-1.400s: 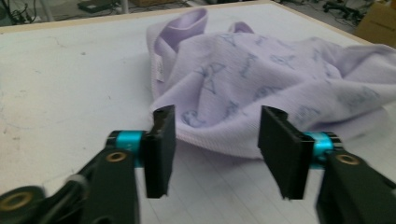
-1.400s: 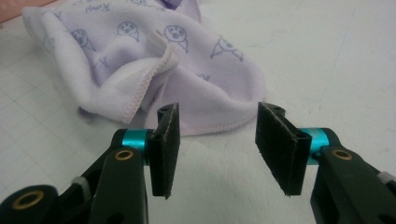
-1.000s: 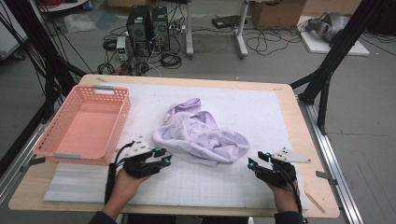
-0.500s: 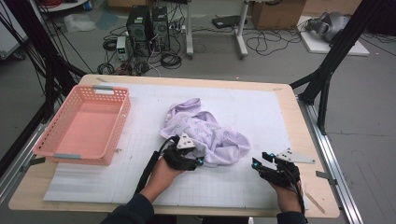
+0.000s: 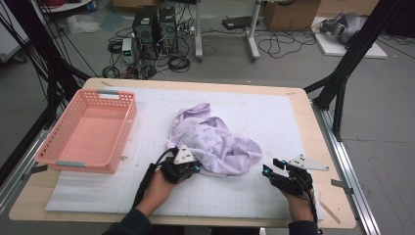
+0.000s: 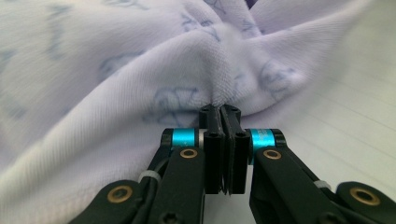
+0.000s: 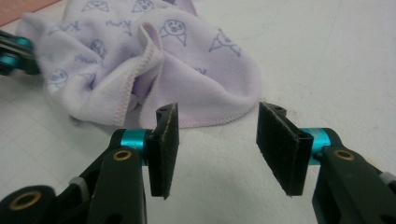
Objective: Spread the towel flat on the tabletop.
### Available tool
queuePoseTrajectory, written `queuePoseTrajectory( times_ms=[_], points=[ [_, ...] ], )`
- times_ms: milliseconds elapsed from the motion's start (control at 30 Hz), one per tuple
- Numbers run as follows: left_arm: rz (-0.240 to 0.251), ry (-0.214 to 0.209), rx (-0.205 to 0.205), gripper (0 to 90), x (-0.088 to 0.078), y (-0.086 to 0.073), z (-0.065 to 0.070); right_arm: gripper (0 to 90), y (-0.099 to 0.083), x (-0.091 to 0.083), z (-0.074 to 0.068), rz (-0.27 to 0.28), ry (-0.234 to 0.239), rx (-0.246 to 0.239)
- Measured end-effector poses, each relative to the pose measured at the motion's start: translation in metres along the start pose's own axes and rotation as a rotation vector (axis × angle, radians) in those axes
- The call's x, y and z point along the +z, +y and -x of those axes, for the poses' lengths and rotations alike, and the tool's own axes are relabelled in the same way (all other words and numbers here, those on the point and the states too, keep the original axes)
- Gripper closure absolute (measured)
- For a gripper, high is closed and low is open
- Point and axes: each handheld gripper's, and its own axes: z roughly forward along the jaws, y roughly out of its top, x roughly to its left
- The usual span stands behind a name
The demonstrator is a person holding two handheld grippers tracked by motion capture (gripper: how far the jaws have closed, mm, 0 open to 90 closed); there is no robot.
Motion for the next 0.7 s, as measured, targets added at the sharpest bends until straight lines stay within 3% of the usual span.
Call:
queuePoseTrajectory(
  times_ms=[200, 367, 533, 700],
  points=[
    [0.083, 0.009, -0.108, 88.0, -0.05, -0.033, -0.021, 48.4, 0.001, 0.003, -0.002, -0.012, -0.007, 0.003],
    [0.142, 0.059, -0.172, 87.8, -0.078, -0.048, -0.039, 49.6, 0.004, 0.012, -0.012, -0.028, -0.004, -0.013],
    [0.161, 0.095, -0.202, 87.9, -0.08, -0.046, -0.052, 49.9, 0.011, 0.031, -0.026, -0.047, 0.04, -0.022],
    [0.139, 0.165, -0.212, 87.9, -0.073, -0.041, -0.059, 47.4, 0.008, 0.069, -0.042, -0.185, 0.068, -0.078]
  ],
)
